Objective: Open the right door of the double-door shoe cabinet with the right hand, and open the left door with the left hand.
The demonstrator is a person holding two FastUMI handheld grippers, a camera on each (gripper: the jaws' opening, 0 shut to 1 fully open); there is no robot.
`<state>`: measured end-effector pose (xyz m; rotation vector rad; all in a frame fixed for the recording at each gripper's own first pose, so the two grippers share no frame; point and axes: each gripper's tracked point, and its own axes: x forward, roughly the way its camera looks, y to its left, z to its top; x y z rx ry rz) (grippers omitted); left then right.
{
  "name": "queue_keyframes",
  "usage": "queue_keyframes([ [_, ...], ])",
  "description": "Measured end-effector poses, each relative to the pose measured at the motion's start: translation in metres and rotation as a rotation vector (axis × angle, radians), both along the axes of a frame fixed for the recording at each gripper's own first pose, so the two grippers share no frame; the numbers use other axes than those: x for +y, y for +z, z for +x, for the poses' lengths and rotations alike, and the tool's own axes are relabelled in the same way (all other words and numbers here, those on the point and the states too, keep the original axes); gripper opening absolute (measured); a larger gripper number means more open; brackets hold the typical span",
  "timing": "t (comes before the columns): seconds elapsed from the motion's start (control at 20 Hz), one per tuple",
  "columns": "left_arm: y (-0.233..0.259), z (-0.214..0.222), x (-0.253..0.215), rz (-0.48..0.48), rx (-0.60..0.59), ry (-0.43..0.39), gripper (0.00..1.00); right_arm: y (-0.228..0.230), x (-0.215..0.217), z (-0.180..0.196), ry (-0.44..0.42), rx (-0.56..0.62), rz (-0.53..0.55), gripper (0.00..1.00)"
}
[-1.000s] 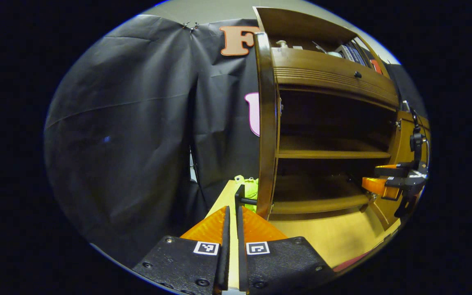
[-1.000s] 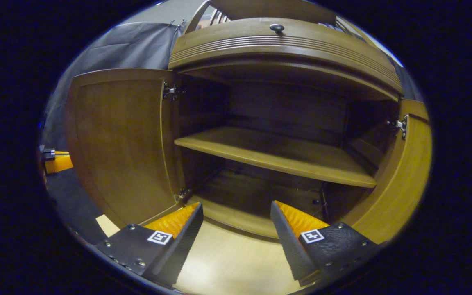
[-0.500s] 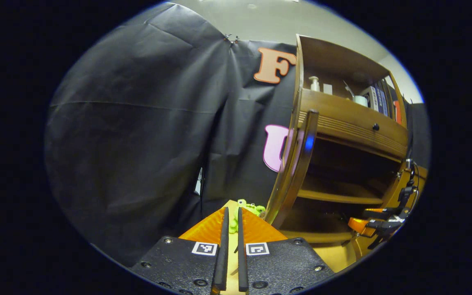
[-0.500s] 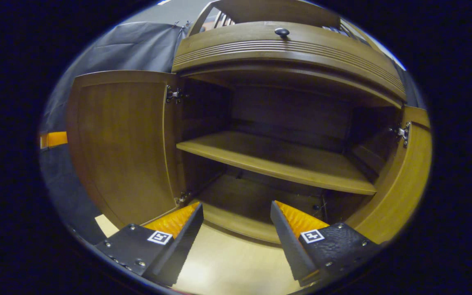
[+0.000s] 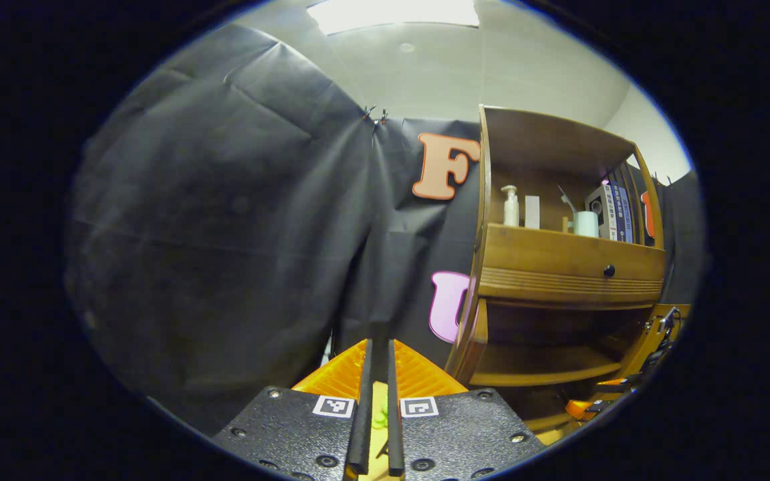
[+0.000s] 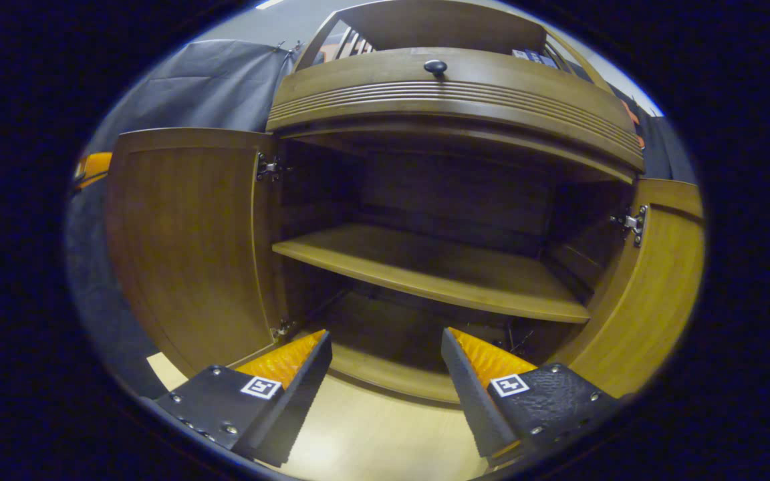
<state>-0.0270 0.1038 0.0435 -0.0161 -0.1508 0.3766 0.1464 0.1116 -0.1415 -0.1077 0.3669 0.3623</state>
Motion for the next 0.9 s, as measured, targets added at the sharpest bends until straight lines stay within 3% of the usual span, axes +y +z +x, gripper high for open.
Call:
queue_keyframes([
  [0.1, 0.022, 0.008, -0.011, 0.009, -0.011, -0.026, 0.16, 0.0, -0.005, -0.001, -0.016, 0.001, 0.001, 0.98],
  [0.15, 0.033, 0.012, -0.018, 0.015, -0.027, -0.05, 0.11, 0.001, -0.007, -0.001, -0.025, -0.004, 0.001, 0.98],
  [0.35, 0.064, 0.035, -0.056, 0.074, -0.057, -0.149, 0.11, 0.017, -0.019, 0.0, -0.069, -0.032, 0.01, 0.98],
  [0.4, 0.07, 0.037, -0.067, 0.092, -0.062, -0.176, 0.02, 0.025, -0.023, 0.001, -0.082, -0.044, 0.016, 0.98],
  [0.5, 0.072, 0.047, -0.094, 0.094, -0.065, -0.255, 0.02, 0.04, -0.029, 0.003, -0.108, -0.072, 0.029, 0.97],
  [0.55, 0.069, 0.053, -0.109, 0.084, -0.064, -0.295, 0.2, 0.049, -0.032, 0.004, -0.124, -0.088, 0.036, 0.98],
  [0.65, 0.054, 0.074, -0.14, 0.068, -0.041, -0.37, 0.19, 0.068, -0.041, 0.004, -0.16, -0.122, 0.057, 0.98],
  [0.8, 0.021, 0.099, -0.172, 0.116, 0.008, -0.439, 0.02, 0.097, -0.054, 0.001, -0.214, -0.173, 0.094, 0.97],
  [0.9, -0.006, 0.112, -0.194, 0.143, 0.058, -0.482, 0.2, 0.113, -0.065, -0.004, -0.245, -0.208, 0.088, 0.97],
])
